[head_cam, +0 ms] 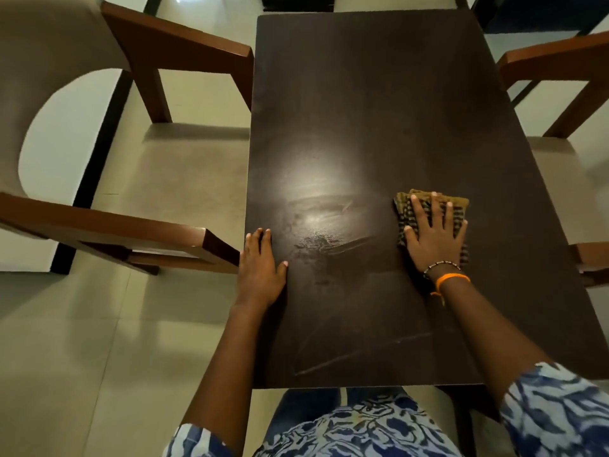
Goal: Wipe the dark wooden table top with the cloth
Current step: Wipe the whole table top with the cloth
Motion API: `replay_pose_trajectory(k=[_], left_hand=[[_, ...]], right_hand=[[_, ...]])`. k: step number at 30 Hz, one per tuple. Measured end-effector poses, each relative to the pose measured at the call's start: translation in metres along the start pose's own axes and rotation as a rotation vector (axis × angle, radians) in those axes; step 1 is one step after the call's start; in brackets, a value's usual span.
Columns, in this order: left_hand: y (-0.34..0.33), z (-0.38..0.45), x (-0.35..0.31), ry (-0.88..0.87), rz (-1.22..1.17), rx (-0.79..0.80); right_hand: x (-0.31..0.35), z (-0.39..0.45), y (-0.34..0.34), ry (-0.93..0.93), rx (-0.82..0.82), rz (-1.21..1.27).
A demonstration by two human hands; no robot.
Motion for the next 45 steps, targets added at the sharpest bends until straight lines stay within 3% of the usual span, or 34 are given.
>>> replay_pose_trajectory(k=[5,11,14,17,25,30,34,38,42,45], left_hand=[[0.011,-0.004,0.017,0.062,-0.026,0.06],[0.013,-0.002,0.013,0.074,0.122,0.086],[0.012,0.001,0.008,0.077,0.168,0.061],[0.011,0.004,0.006,0.092,0.195,0.054],[0.009,0.003,-0.002,0.16,0.194,0.076],[0.009,0.003,0.0,0.201,0.127,0.076],[0.009,0.006,0.006,0.245,0.062,0.066],[0.01,0.01,0.006,0.244,0.077,0.052],[0.017,0.013,0.0,0.226,0.118,0.074],[0.029,0.022,-0.004,0.198,0.104,0.076]], right_hand=[[0.081,-0.007,0.001,0.057,-0.027,-0.002],[0.191,-0.041,-0.006,0.376,0.012,0.001],[0.191,-0.042,-0.009,0.549,-0.008,-0.006],[0.158,-0.027,-0.009,0.6,-0.042,-0.01],[0.029,0.025,0.001,0.172,-0.073,0.029],[0.065,0.022,-0.001,-0.073,-0.055,0.082],[0.127,0.008,0.0,0.118,-0.029,0.103],[0.18,-0.02,-0.006,0.476,-0.004,0.065],[0.158,-0.012,-0.006,0.714,-0.036,-0.007],[0.122,0.008,-0.003,0.684,-0.072,-0.075]])
Point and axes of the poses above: each hand's wrist, its own z-axis towards the middle knuckle, its own y-axis out of the back of the hand, x = y × z, the point moved 3 cm from there along z, towards the middle knuckle, and after that the axes turned 11 degrees about -z, right-handed, at the moved point
